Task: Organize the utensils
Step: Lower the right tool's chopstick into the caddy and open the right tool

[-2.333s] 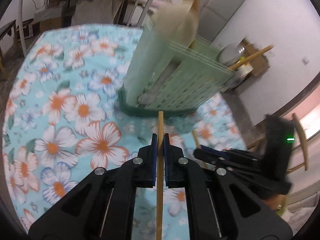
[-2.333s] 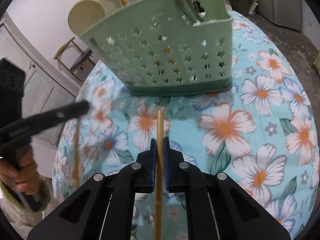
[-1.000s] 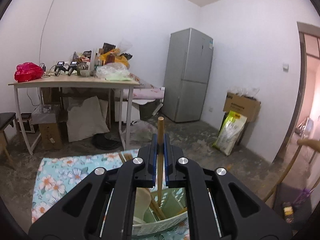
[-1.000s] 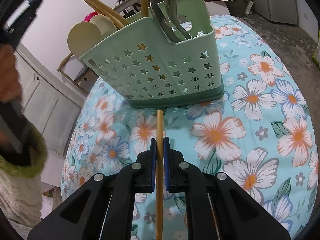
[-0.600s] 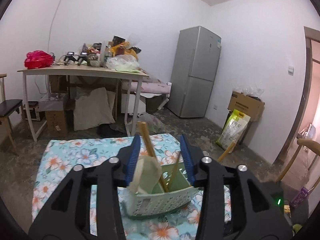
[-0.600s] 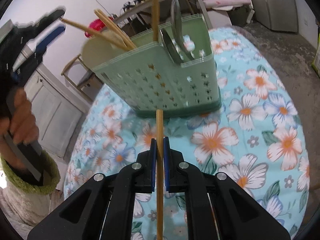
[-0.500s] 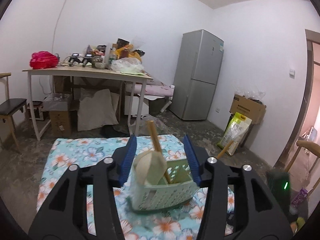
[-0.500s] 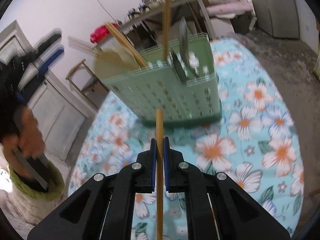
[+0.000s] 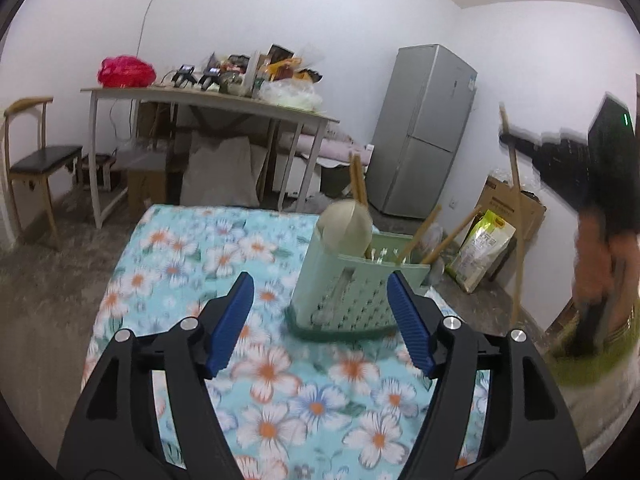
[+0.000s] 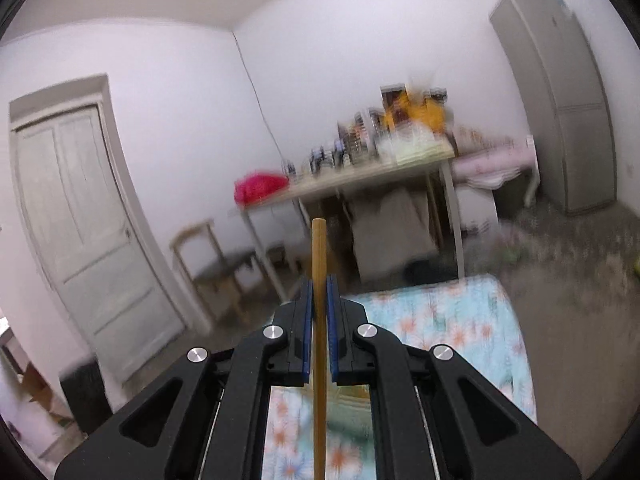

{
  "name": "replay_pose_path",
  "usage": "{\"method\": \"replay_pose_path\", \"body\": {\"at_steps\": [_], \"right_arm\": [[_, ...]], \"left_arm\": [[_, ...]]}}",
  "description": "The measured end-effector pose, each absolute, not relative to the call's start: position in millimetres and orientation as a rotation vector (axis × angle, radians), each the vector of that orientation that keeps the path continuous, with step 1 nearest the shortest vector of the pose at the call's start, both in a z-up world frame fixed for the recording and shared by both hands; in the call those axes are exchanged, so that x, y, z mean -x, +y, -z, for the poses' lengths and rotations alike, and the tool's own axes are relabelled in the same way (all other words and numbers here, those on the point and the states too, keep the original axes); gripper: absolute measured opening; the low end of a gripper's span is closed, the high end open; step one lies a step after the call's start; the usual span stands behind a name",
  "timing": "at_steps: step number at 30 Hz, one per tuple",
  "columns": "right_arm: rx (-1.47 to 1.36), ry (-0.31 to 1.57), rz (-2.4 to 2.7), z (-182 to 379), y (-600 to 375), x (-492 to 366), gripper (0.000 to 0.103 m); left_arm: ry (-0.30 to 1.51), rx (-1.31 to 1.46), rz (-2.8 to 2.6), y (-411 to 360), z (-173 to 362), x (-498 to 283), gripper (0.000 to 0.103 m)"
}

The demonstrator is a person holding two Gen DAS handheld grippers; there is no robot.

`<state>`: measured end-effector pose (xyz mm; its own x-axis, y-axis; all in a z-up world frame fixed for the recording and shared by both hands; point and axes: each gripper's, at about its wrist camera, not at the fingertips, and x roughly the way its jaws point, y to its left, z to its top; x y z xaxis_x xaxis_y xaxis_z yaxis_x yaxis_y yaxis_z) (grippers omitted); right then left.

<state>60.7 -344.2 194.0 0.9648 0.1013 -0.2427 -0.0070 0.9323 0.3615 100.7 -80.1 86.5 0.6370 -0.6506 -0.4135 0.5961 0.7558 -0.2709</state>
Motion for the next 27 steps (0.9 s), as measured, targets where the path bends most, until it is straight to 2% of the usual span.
{"method": "replay_pose_path", "body": {"at_steps": [4, 8, 12, 18, 20, 22, 27], "right_arm": [[-0.294, 0.105, 0.018, -210.4, -341.4, -85.1, 0.007], [-0.26, 0.047, 0.071, -203.3, -336.8, -114.4, 0.007], [-0.226, 0.027, 0.125, -188.8, -329.2, -136.0, 0.007], [-0.169, 0.107, 0.173, -153.4, -322.4, -158.3, 0.008], [-0.18, 0.114, 0.172, -152.1, -325.1, -154.6, 0.016], [-0.199, 0.101, 0.176, -154.8, -330.8, -142.5, 0.034], [-0.219, 0.069, 0.151, -167.7, -335.9, -104.5, 0.044]], "left_arm": [[0.523, 0.122, 0.695, -72.9, -79.8, -96.8, 0.07], [0.527, 0.13, 0.681, -68.5, -80.7, -97.5, 0.071], [0.523, 0.127, 0.667, -66.7, -81.5, -95.7, 0.071], [0.526, 0.129, 0.654, -66.3, -78.9, -96.9, 0.074], [0.528, 0.126, 0.653, -67.3, -78.1, -97.3, 0.075], [0.53, 0.124, 0.656, -68.9, -77.2, -97.1, 0.075], [0.53, 0.123, 0.662, -75.1, -77.9, -96.9, 0.08]]}}
